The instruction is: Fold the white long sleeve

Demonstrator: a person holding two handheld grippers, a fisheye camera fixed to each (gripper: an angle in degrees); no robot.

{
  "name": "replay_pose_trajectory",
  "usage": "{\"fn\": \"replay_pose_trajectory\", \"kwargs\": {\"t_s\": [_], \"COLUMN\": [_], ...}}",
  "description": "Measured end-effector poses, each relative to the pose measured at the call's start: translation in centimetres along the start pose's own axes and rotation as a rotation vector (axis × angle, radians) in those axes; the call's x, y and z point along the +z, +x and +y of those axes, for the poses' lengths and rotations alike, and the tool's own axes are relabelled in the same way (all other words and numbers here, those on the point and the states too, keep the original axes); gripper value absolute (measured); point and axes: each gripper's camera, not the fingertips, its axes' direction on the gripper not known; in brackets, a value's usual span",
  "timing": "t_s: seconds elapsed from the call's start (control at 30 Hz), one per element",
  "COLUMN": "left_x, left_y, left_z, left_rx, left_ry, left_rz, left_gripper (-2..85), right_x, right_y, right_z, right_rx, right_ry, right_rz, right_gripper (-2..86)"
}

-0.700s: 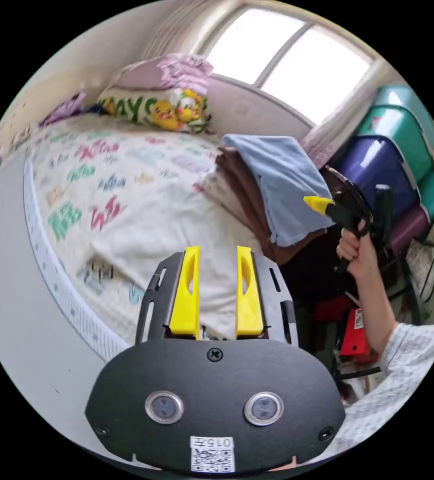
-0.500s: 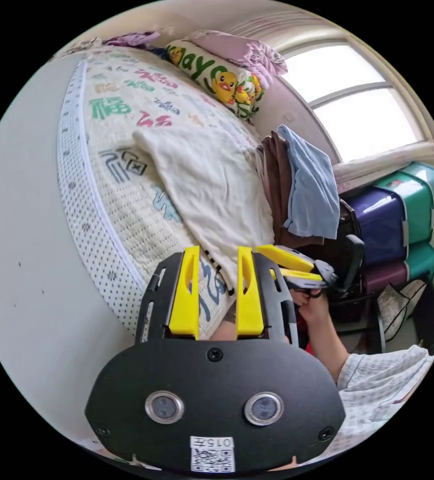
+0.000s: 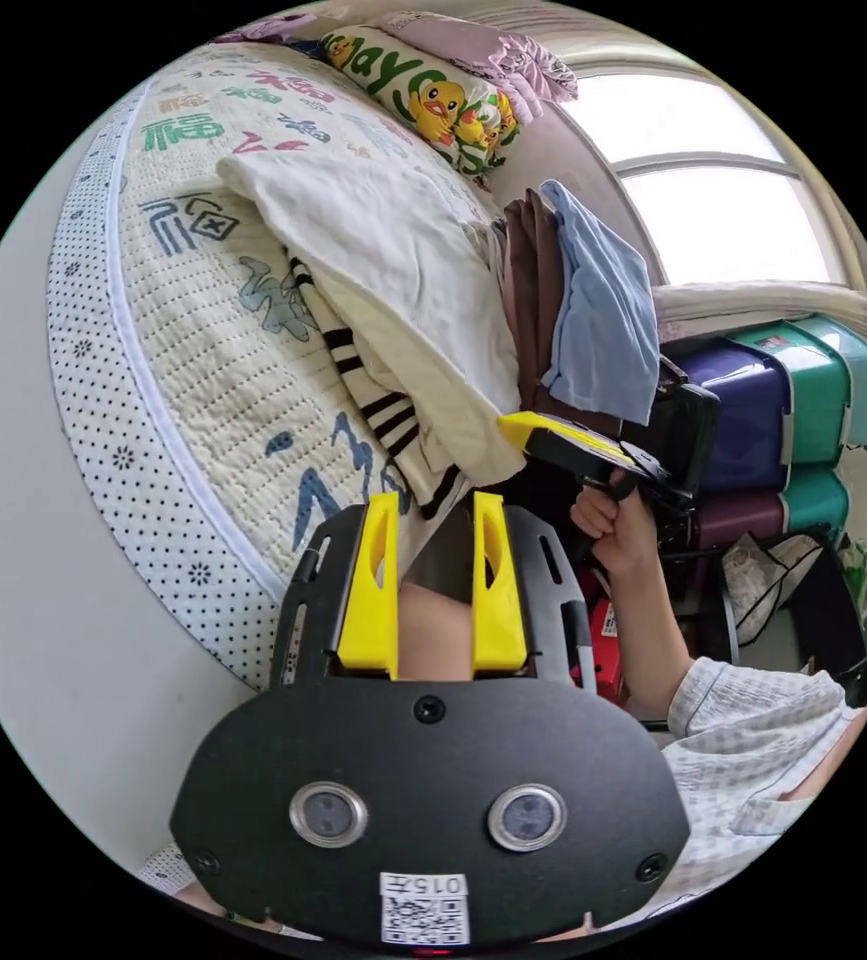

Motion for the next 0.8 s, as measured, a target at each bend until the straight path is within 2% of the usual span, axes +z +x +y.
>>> {"fn": "replay_pose_trajectory", "kwargs": {"t_s": [0.13, 0.2, 0.3, 0.5, 0.63, 0.8], "left_x": [1.2, 1.9, 3.3, 6.7, 7.0, 8.0], "left_y": [0.6, 2.5, 5.6, 8.0, 9.2, 11.6], "left_z": [-1.7, -3.2, -4.8, -6.6, -6.0, -3.9], "left_rx": [-0.025, 0.011, 0.112, 0.155, 0.199, 0.358], "left_ry": [-0.015, -0.013, -0.015, -0.143, -0.14, -0.125], "left_rz": [0.011, -0.073, -0.168, -0.313, -0.342, -0.477], "left_gripper": [11.1, 10.9, 10.8, 9.9, 9.8, 9.5], "right_x": [-1.8, -4.3, -7.1, -9.5, -9.2, -9.3], "right_y": [0.7, 3.2, 5.7, 8.4, 8.9, 9.7], "right_z": [0.0, -0.1, -0.2, -0.2, -0.7, -1.7], "right_rx": [0.053, 0.15, 0.218, 0.271, 0.274, 0.298], "right_ry": [0.092, 0.203, 0.274, 0.316, 0.306, 0.318], "right_rz": [0.061, -0.019, -0.004, -0.003, 0.002, -0.02], "right_gripper": [-0.3, -0.4, -0.4, -0.4, -0.4, -0.4]}}
